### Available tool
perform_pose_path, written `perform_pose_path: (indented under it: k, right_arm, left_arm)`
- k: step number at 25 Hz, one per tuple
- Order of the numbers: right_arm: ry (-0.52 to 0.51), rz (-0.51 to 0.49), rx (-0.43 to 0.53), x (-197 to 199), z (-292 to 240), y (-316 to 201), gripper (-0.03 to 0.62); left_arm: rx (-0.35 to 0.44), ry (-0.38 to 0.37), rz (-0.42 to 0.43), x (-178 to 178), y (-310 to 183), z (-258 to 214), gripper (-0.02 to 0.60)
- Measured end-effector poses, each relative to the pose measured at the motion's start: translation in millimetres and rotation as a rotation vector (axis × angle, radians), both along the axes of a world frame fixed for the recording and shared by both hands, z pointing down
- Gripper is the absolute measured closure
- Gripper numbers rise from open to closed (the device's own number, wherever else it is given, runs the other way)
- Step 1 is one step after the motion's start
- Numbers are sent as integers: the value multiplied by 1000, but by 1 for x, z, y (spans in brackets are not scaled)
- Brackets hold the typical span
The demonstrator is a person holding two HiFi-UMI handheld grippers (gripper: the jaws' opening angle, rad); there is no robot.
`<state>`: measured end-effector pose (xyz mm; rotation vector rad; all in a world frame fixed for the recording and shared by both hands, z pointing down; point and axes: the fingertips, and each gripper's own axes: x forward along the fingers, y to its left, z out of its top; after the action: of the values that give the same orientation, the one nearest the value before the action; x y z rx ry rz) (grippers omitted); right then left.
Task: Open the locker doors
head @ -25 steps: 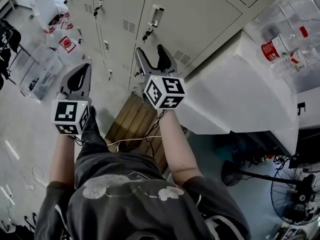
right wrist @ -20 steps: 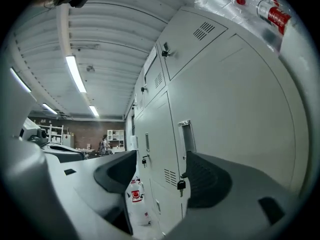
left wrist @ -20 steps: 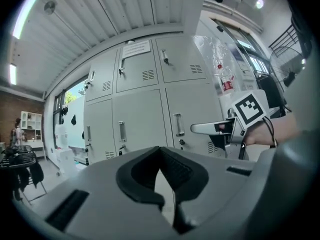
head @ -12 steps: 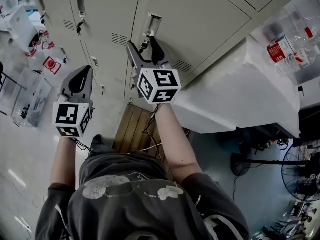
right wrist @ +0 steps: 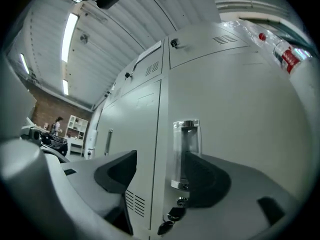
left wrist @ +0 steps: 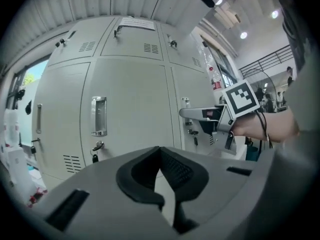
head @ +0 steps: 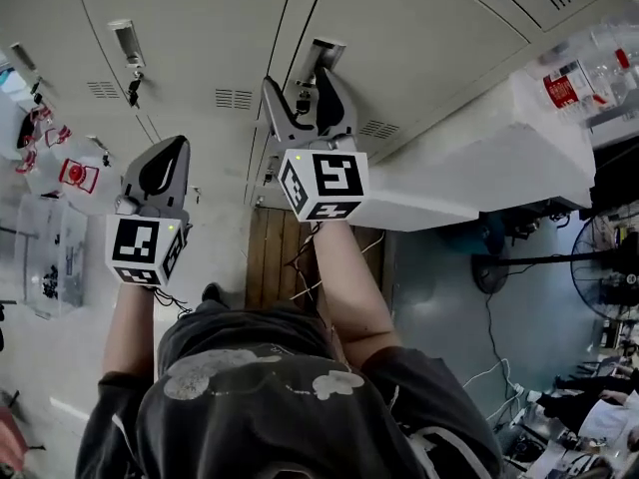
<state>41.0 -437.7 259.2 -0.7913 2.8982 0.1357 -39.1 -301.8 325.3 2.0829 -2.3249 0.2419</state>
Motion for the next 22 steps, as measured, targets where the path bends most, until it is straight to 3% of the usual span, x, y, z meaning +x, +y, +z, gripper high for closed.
perform_pose_path:
  k: [10, 18, 22]
  right_arm:
    - [-9, 169, 31, -12, -1, -17, 295]
    - [-72, 223, 0, -18, -7, -24, 295]
    - [-132, 184, -71, -14, -10, -24, 296]
  left_arm:
    - [-7, 16, 172, -10, -6, 28, 572]
    - [-2, 27, 193, -28, 13, 39, 572]
    - [-9, 35, 190, -36, 22, 43, 572]
